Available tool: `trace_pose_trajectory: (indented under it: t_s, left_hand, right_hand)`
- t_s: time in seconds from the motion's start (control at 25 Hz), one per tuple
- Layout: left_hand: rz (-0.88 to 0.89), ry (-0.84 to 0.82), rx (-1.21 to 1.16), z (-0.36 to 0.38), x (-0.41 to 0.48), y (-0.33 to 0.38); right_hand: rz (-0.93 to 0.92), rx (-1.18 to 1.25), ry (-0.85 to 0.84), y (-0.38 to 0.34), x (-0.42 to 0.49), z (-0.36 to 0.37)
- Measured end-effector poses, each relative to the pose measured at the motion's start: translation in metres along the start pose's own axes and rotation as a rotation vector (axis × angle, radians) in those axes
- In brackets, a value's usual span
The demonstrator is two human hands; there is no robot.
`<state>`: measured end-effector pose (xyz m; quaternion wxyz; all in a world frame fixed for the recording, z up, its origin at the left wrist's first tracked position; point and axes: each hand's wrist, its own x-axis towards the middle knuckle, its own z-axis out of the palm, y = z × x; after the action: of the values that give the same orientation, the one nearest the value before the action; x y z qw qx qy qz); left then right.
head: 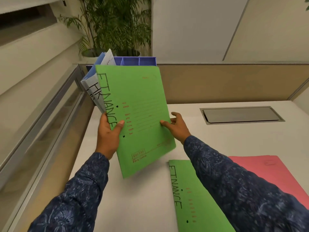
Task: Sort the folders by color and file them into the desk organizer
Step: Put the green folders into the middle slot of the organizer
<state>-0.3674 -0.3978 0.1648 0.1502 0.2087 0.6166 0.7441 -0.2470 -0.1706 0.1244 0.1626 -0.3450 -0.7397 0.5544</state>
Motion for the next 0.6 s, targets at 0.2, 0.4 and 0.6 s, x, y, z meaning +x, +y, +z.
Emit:
trace_pose_trajectory:
  t_s: [0.2, 0.4, 0.6]
  left_hand:
    - [0.228, 0.13, 0.078, 0.013, 0.041, 0.021]
    - [0.388, 0.245, 0.146, 0.038, 0.079, 0.027]
    - [0.497, 0.332, 0.179, 0.063, 0.103, 0.02]
  right_hand:
    - [-0.226, -0.168, 0.087, -0.009, 0.018, 0.028]
    - [-0.29, -0.172, -0.058, 0.003, 0.022, 0.051]
    - [-0.298, -0.21, -0.221, 0.004, 0.038, 0.068]
